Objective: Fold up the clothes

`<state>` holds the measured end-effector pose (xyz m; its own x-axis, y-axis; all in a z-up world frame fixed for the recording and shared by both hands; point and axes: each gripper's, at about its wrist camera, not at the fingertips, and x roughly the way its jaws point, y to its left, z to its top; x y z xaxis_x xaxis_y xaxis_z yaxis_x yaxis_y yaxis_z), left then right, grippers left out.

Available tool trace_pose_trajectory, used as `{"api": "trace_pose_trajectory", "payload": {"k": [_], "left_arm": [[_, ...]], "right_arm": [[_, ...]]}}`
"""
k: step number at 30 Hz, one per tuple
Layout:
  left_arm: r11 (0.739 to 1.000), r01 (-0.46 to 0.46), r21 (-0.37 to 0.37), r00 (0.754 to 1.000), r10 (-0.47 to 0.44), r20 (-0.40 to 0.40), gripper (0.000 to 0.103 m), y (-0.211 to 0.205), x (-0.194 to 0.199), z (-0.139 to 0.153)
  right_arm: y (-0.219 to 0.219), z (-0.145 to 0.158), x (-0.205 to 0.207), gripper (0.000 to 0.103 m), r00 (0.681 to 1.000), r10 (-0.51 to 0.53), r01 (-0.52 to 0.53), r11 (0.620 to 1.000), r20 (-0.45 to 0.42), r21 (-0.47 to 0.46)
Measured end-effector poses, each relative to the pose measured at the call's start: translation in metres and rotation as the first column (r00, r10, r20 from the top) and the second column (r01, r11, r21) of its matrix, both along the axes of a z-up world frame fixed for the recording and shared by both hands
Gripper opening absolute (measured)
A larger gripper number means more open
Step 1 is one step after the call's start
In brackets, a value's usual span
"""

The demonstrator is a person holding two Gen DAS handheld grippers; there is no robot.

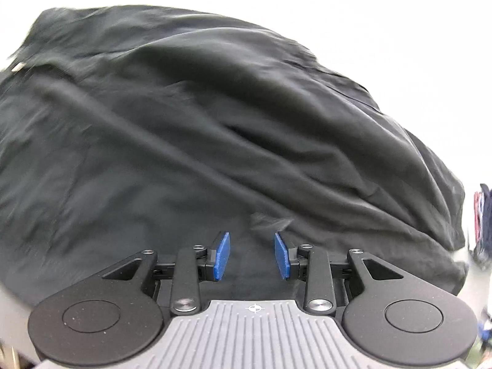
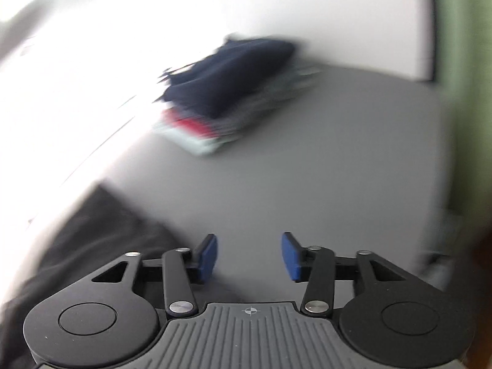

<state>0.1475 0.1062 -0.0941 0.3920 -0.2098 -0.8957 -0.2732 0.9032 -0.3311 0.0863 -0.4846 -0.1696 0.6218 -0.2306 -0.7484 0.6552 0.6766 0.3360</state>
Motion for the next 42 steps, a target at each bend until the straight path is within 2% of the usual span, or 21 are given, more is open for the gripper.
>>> {"api": "trace_pose_trajectory", "payload": {"k": [2, 5, 6, 9, 12, 13, 14, 15, 17, 21, 23, 26, 28, 33, 35, 37, 39, 40, 42], "left_arm": [[0.999, 0.018, 0.028, 1.0, -0.018, -0.019, 0.037, -0.01, 0.017, -0.007], [0.996, 0.035, 0.083, 0.998, -0.031, -0.051, 0.037, -0.023, 0.039, -0.017], [0.995, 0.038, 0.095, 0.998, -0.032, -0.06, 0.037, -0.026, 0.043, -0.019], [0.997, 0.02, 0.074, 0.996, -0.014, -0.089, 0.037, -0.023, 0.049, -0.022], [0.999, 0.005, 0.052, 0.995, 0.0, -0.104, 0.037, -0.019, 0.051, -0.026], [0.999, 0.0, 0.045, 0.994, 0.005, -0.109, 0.037, -0.018, 0.052, -0.027], [0.999, -0.007, 0.041, 0.993, 0.011, -0.116, 0.037, -0.017, 0.053, -0.029], [0.999, -0.014, 0.039, 0.993, 0.018, -0.119, 0.037, -0.017, 0.054, -0.031], [0.999, -0.021, 0.039, 0.992, 0.026, -0.122, 0.037, -0.018, 0.056, -0.034], [0.999, -0.018, 0.037, 0.994, 0.022, -0.11, 0.037, -0.018, 0.053, -0.034], [0.999, -0.018, 0.031, 0.994, 0.022, -0.104, 0.038, -0.017, 0.052, -0.034], [1.0, -0.016, 0.023, 0.995, 0.018, -0.096, 0.038, -0.015, 0.05, -0.035], [1.0, -0.012, 0.02, 0.996, 0.014, -0.093, 0.038, -0.014, 0.05, -0.035], [0.999, -0.023, 0.027, 0.996, 0.026, -0.08, 0.038, -0.008, 0.043, -0.027], [0.998, -0.029, 0.049, 0.998, 0.031, -0.049, 0.038, -0.004, 0.036, -0.016], [0.999, -0.038, 0.028, 0.999, 0.038, -0.017, 0.038, 0.001, 0.024, -0.005], [0.999, -0.045, -0.01, 0.999, 0.045, 0.007, 0.038, 0.009, 0.01, 0.005], [0.999, -0.044, -0.021, 0.999, 0.045, 0.021, 0.038, 0.012, 0.0, 0.009], [1.0, -0.031, -0.006, 0.998, 0.031, 0.046, 0.038, 0.015, -0.015, 0.013]], "right_arm": [[-0.009, -0.009, 0.025, 0.065, 0.998, 0.064, -0.065, 0.997, 0.022, 0.052], [-0.021, -0.026, 0.059, 0.068, 0.994, 0.113, -0.113, 0.991, 0.001, 0.065], [-0.027, -0.033, 0.069, 0.07, 0.99, 0.143, -0.143, 0.984, 0.004, 0.103], [-0.041, -0.05, 0.093, 0.073, 0.972, 0.232, -0.232, 0.946, 0.027, 0.227], [-0.039, -0.056, 0.104, 0.073, 0.952, 0.304, -0.299, 0.917, 0.024, 0.262], [-0.038, -0.056, 0.106, 0.067, 0.947, 0.321, -0.315, 0.912, 0.021, 0.262], [-0.035, -0.057, 0.106, 0.054, 0.945, 0.326, -0.319, 0.913, 0.015, 0.255], [-0.033, -0.056, 0.106, 0.026, 0.944, 0.329, -0.319, 0.917, -0.004, 0.241], [-0.024, -0.053, 0.105, 0.022, 0.942, 0.332, -0.32, 0.928, -0.036, 0.19], [0.0, -0.038, 0.107, 0.021, 0.949, 0.303, -0.305, 0.952, -0.086, -0.014], [0.005, -0.04, 0.111, 0.021, 0.953, 0.284, -0.291, 0.955, -0.105, -0.054], [0.015, -0.059, 0.123, 0.021, 0.948, 0.265, -0.285, 0.953, -0.173, -0.103], [0.02, -0.058, 0.125, 0.021, 0.949, 0.258, -0.284, 0.949, -0.179, -0.14], [0.011, -0.037, 0.117, 0.025, 0.967, 0.13, -0.182, 0.953, -0.218, -0.242], [0.017, -0.016, 0.105, 0.026, 0.964, 0.151, -0.211, 0.933, -0.218, -0.29], [0.049, 0.007, 0.088, 0.026, 0.944, 0.243, -0.308, 0.891, -0.222, -0.334], [0.092, 0.019, 0.072, 0.026, 0.902, 0.371, -0.426, 0.849, -0.222, -0.314], [0.124, 0.022, 0.061, 0.026, 0.871, 0.446, -0.49, 0.823, -0.206, -0.288], [0.173, 0.024, 0.046, 0.028, 0.817, 0.551, -0.577, 0.777, -0.171, -0.252]]}}
